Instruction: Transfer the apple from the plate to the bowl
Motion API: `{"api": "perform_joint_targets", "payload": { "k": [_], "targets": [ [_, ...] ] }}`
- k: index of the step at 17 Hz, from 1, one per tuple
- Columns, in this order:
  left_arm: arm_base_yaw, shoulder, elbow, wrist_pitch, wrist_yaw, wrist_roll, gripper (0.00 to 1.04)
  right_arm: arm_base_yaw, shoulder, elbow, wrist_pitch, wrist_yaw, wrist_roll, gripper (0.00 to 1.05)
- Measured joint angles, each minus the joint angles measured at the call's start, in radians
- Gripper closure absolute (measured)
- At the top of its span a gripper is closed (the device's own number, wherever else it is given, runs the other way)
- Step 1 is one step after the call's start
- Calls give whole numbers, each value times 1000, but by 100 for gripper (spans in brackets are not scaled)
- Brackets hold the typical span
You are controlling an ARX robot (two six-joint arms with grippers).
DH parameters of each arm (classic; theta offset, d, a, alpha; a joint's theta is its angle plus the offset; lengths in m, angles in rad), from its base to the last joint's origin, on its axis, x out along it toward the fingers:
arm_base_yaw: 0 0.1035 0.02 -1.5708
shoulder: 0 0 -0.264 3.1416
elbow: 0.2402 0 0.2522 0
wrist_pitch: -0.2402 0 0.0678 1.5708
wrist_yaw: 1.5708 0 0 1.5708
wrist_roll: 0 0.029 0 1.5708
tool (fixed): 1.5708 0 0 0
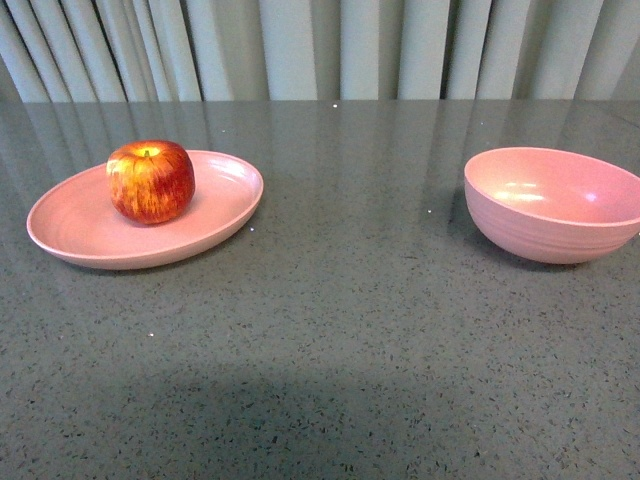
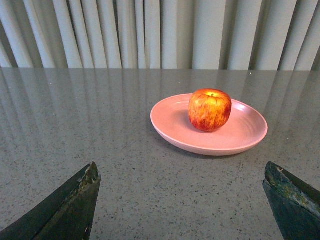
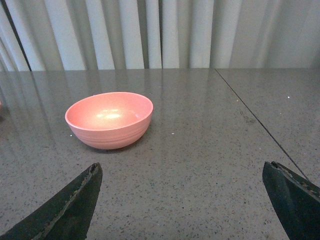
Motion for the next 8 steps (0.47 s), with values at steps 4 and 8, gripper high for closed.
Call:
{"api": "perform_joint_targets", "payload": {
  "k": [4, 8],
  "targets": [
    [0, 0, 0, 0, 0, 0, 7, 0, 0, 0, 0, 0, 0, 7],
    [0, 0, 0, 0, 0, 0, 7, 0, 0, 0, 0, 0, 0, 7]
  ]
}}
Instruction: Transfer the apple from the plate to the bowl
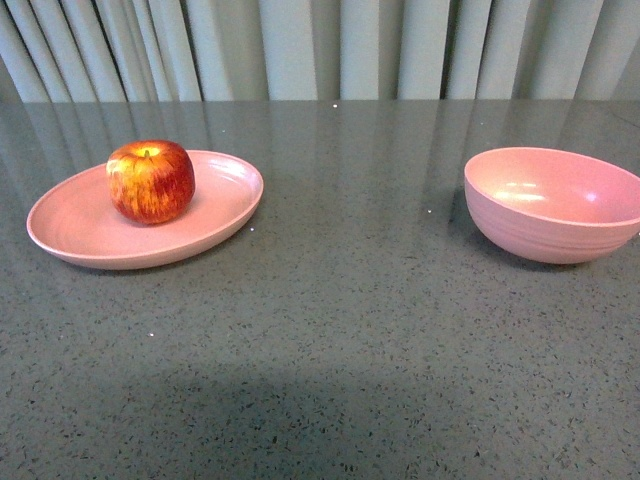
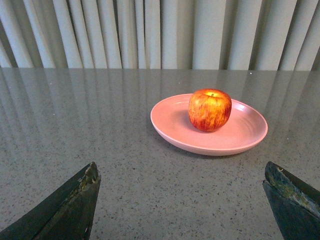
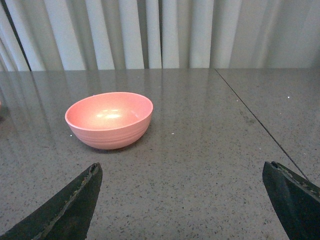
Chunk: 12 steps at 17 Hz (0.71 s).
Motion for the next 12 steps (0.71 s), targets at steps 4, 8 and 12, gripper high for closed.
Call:
{"api": "perform_joint_targets", "payload": {
  "k": [4, 8, 12],
  "targets": [
    [0, 0, 0, 0, 0, 0, 7, 0, 0, 0, 0, 0, 0, 7],
    [0, 0, 0, 0, 0, 0, 7, 0, 0, 0, 0, 0, 0, 7],
    [0, 0, 0, 0, 0, 0, 7, 0, 0, 0, 0, 0, 0, 7]
  ]
}}
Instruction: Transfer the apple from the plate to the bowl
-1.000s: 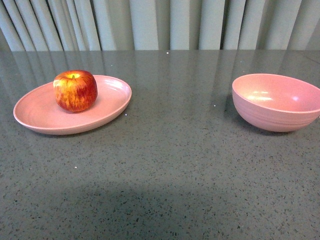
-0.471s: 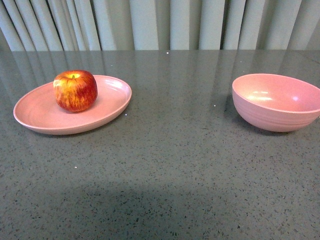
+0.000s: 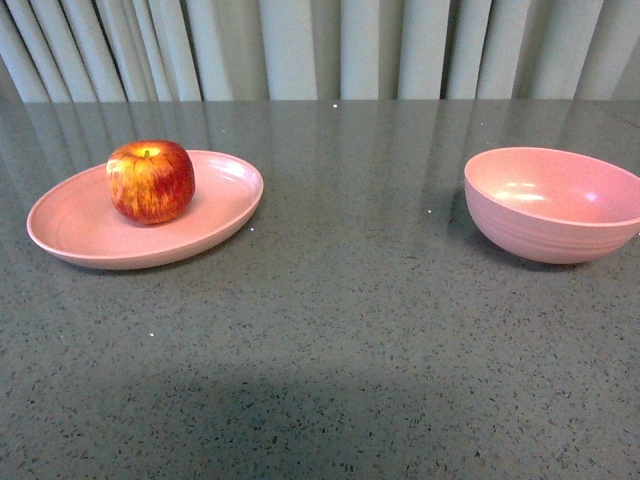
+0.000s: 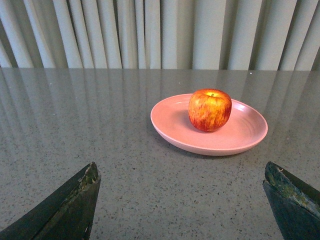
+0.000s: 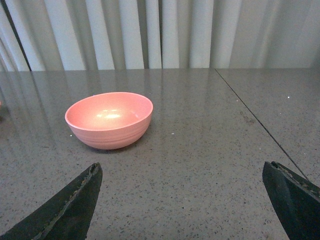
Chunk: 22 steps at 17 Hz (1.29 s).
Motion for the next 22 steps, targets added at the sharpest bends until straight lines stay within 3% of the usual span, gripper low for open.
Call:
{"api": "perform_joint_targets", "payload": {
  "k": [7, 9, 15, 18, 22],
  "targets": [
    [0, 0, 0, 0, 0, 0, 7, 0, 0, 0, -1, 0, 0, 7],
    [0, 0, 0, 0, 0, 0, 7, -1, 102, 56, -157, -36, 96, 7],
    [0, 0, 0, 0, 0, 1, 7, -8, 352, 187, 110, -48, 108, 7],
    [0, 0, 0, 0, 0, 2, 7, -19, 626, 305, 290, -68, 103, 7],
    [0, 0, 0, 0, 0, 2, 7, 56, 1075, 576, 456, -31, 20, 7]
  ]
}}
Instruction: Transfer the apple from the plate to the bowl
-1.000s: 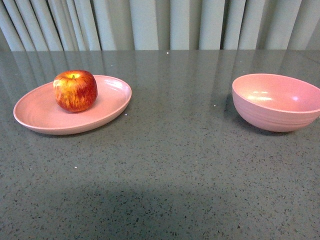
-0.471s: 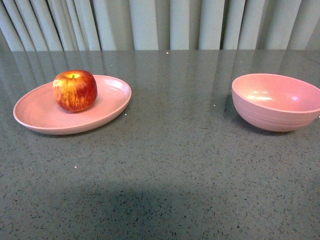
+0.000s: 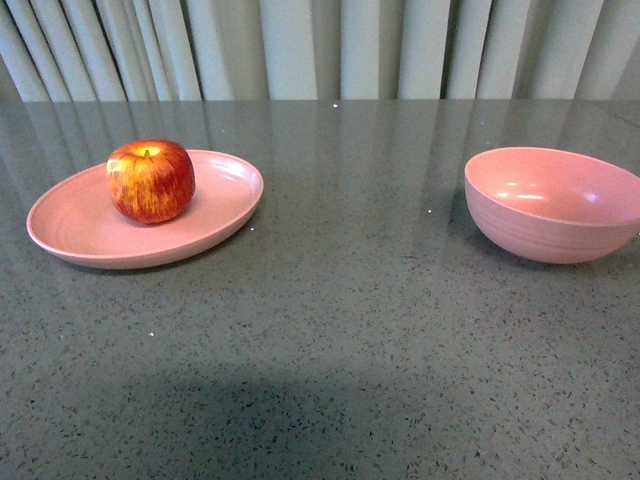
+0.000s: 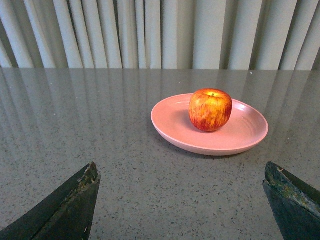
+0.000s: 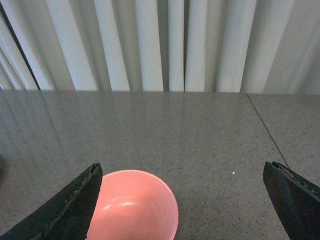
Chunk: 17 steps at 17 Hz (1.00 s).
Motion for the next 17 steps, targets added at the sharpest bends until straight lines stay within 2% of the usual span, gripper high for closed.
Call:
{"api": "perform_joint_targets", "payload": {
  "k": [3, 6, 13, 17],
  "targets": [
    [0, 0, 0, 0, 0, 0, 7, 24, 256, 134, -72, 19, -28, 7],
    [0, 0, 0, 0, 0, 0, 7, 30, 423, 293, -195, 82, -48, 7],
    [0, 0, 0, 0, 0, 0, 7, 24, 569, 406, -409, 98, -14, 7],
    [0, 0, 0, 0, 0, 0, 7, 22, 603, 418, -453, 91, 19, 7]
  ]
}}
